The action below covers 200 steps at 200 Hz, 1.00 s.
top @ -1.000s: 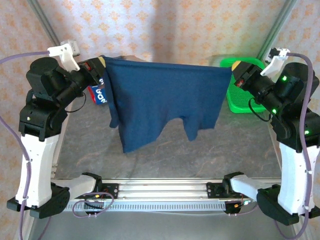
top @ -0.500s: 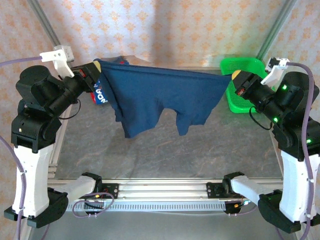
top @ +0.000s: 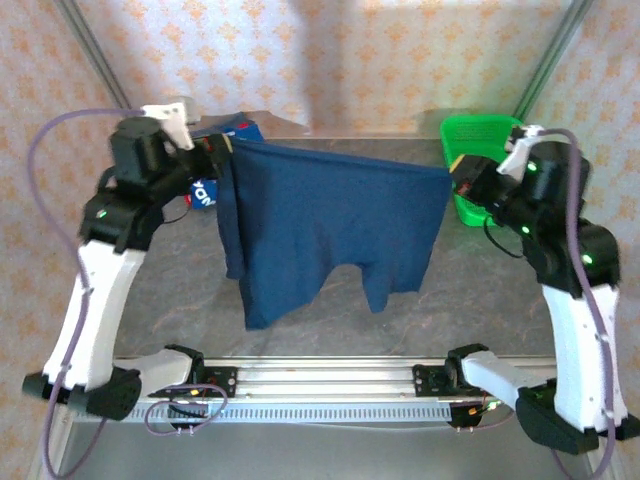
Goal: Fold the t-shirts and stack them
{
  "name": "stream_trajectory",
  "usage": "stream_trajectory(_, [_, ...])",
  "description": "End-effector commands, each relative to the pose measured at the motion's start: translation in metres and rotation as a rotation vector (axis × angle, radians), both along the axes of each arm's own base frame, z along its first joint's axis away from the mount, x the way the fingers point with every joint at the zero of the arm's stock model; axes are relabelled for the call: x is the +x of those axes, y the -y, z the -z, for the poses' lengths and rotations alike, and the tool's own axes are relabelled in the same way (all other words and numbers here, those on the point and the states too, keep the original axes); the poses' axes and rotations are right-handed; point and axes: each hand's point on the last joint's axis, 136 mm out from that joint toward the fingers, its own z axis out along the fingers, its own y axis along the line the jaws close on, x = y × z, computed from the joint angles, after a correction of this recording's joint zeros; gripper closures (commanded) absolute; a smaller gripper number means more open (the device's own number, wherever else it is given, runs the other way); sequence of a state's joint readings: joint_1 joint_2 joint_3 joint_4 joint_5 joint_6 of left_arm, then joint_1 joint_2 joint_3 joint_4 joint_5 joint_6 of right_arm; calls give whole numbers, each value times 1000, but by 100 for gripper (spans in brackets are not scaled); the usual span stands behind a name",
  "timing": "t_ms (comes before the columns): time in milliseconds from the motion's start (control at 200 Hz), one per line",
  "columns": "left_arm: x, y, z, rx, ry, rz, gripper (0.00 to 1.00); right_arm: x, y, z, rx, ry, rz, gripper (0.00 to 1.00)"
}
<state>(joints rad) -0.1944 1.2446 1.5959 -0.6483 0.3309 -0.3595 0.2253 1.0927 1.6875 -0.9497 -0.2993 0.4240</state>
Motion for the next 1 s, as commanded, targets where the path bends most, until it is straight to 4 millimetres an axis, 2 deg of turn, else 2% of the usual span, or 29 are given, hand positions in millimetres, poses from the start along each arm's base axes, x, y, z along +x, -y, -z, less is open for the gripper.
stream_trajectory(0, [57,-6,75,93,-111,-55,93,46,17,61,-156,-115,87,100])
stream_trajectory(60, [80,-4,115,128,-185,-61,93,75,12,98,-223,-173,63,100])
stream_trajectory(170, [120,6,178,142,-293,-47,90,128,18,174,-297,-290,94,100])
stream_trajectory(255, [146,14,214,140,-358,-45,76,170,19,214,-282,-327,108,100])
stream_trajectory(280, [154,16,217,136,-359,-43,72,182,17,224,-278,-329,106,100])
stream_trajectory(305, [160,17,221,132,-361,-47,62,194,15,231,-272,-328,105,100])
stream_trajectory(335, [167,17,216,124,-350,-63,51,207,13,238,-262,-334,100,92])
stream_trajectory(345, [170,16,224,127,-367,-68,48,211,11,240,-259,-337,94,89])
stream_trajectory(365, [174,16,226,126,-375,-77,43,218,8,243,-248,-343,80,82])
stream_trajectory(425, [181,16,216,124,-383,-89,36,235,-2,251,-220,-367,39,59])
stream_trajectory(490, [178,16,190,100,-360,-100,31,239,-8,246,-193,-380,16,49])
stream_trajectory(525, [171,15,179,78,-352,-112,26,234,-10,239,-188,-375,-1,44])
stream_trajectory(550, [161,13,160,50,-326,-121,22,228,-10,233,-186,-372,-4,40])
stream_trajectory(585, [146,15,149,9,-325,-119,10,217,-7,227,-189,-374,-2,33])
stream_trajectory(650, [111,17,140,-64,-359,-106,7,185,-2,218,-179,-406,-1,24])
stream_trajectory(756, [35,8,164,-116,-522,-159,7,120,1,213,-118,-486,-21,17])
stream_trajectory(876, [-52,4,210,-167,-715,-191,9,46,3,221,-53,-613,-10,16])
stream_trajectory(996, [-125,-8,252,-146,-884,-239,12,-7,1,236,41,-716,23,16])
